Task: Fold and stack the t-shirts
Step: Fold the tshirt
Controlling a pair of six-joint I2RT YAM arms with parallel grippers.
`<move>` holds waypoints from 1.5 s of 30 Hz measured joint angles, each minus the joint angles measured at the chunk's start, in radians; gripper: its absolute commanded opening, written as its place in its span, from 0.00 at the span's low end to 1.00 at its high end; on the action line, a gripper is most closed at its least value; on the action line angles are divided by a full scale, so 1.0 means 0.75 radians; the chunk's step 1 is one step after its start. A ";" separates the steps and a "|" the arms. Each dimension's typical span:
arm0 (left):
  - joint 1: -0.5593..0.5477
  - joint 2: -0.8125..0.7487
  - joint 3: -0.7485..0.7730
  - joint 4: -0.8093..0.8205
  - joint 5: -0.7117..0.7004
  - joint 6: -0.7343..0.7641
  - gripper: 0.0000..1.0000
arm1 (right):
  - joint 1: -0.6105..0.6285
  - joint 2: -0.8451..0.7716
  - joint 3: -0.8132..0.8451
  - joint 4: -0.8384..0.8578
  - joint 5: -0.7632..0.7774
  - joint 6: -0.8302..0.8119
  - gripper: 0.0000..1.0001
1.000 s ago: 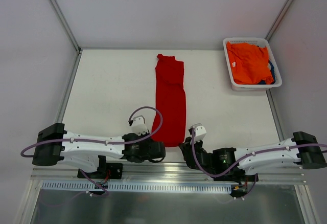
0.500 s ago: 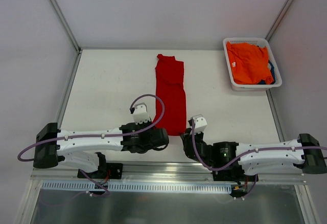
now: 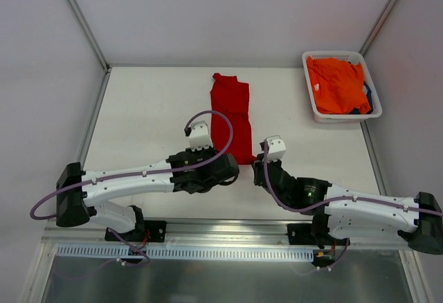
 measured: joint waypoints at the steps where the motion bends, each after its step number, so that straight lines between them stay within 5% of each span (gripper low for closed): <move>1: 0.004 0.017 0.028 -0.001 -0.008 0.027 0.00 | -0.017 -0.003 0.003 0.001 -0.006 -0.019 0.00; 20: 0.293 0.061 0.007 0.568 0.185 0.662 0.00 | -0.403 0.071 0.082 0.114 -0.320 -0.274 0.00; 45: 0.676 0.361 -0.040 1.016 0.485 0.953 0.00 | -0.883 0.765 0.407 0.395 -0.816 -0.445 0.00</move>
